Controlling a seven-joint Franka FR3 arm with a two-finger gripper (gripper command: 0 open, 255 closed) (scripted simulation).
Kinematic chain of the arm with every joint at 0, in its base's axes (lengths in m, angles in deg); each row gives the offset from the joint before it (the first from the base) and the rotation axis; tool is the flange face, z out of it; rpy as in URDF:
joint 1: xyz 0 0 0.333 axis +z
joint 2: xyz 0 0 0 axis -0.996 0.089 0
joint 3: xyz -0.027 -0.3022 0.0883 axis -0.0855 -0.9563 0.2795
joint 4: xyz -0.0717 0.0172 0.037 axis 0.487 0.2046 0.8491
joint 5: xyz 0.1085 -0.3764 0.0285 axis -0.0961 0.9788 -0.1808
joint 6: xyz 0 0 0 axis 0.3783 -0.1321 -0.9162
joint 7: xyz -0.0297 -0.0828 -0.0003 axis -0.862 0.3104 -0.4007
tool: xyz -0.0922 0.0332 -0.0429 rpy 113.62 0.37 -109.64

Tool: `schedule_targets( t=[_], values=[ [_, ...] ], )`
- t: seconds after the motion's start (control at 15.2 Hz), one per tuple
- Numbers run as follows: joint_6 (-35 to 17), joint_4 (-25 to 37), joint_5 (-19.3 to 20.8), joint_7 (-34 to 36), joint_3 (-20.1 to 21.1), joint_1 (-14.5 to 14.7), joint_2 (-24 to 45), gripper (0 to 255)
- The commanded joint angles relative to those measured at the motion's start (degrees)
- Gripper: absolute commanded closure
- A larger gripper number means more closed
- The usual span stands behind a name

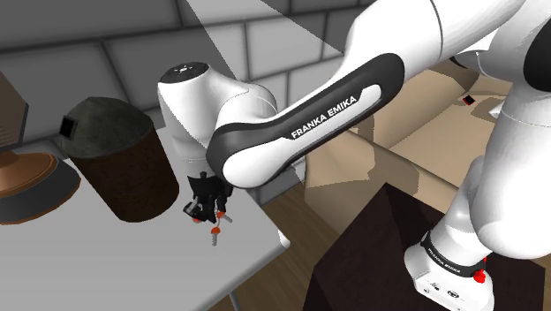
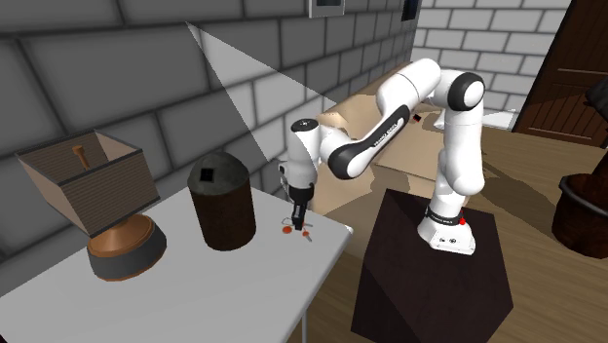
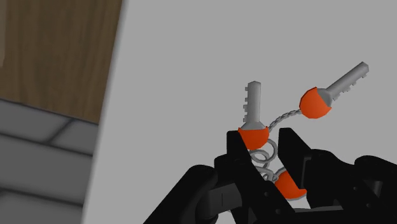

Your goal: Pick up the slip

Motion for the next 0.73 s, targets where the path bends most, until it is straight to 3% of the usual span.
schedule_targets(
  t=[0.0, 0.66],
  values=[
    [1.44, 0.81, -0.55, -0.45, 0.12, -0.18, -0.72, 255],
    [7.13, 4.83, -2.05, -1.53, 0.49, -0.45, -2.75, 255]
  ],
)
